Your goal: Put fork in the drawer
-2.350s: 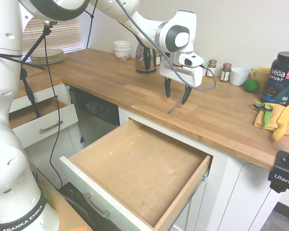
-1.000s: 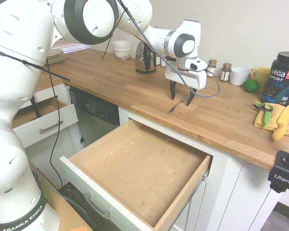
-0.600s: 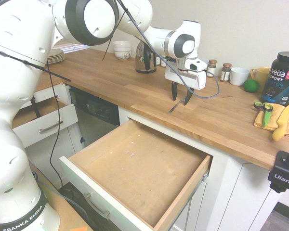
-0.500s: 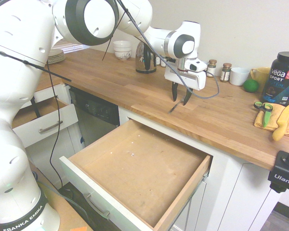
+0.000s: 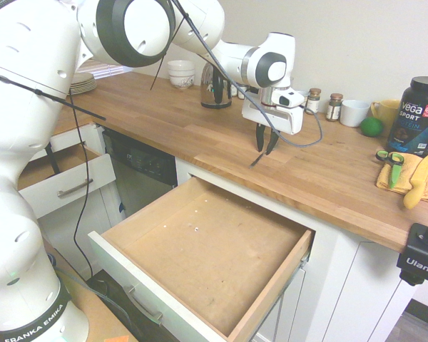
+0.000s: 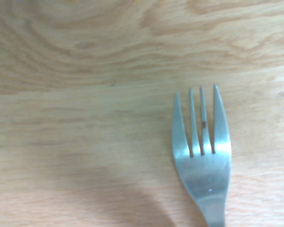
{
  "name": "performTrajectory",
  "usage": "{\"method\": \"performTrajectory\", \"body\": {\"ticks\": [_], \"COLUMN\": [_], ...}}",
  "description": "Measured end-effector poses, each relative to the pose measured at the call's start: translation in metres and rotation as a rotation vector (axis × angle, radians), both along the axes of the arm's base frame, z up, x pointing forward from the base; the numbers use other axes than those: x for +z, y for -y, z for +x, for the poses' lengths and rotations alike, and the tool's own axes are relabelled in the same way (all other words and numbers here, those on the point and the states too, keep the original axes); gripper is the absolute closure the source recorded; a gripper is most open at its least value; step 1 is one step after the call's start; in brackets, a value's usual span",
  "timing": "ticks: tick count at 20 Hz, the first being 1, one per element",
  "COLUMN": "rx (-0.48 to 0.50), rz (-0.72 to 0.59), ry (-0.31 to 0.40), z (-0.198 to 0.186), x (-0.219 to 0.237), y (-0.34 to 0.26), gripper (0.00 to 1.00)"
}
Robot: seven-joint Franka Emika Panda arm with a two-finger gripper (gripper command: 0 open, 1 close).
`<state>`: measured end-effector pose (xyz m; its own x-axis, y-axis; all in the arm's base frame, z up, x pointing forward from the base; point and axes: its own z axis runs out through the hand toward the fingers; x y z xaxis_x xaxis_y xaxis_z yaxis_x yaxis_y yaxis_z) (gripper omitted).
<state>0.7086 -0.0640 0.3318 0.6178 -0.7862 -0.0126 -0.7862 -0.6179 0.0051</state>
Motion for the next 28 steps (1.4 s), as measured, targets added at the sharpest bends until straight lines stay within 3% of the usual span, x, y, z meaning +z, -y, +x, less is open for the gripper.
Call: {"method": "performTrajectory", "body": {"ticks": [18,28], "rx": [-0.004,0.003], "rz": [0.002,0.006], "ry": [0.032,0.074], "z": [-0.001,-0.030], "x": [0.020,0.053], "y": [0.001,0.001], "gripper": [1.00,1.00]}}
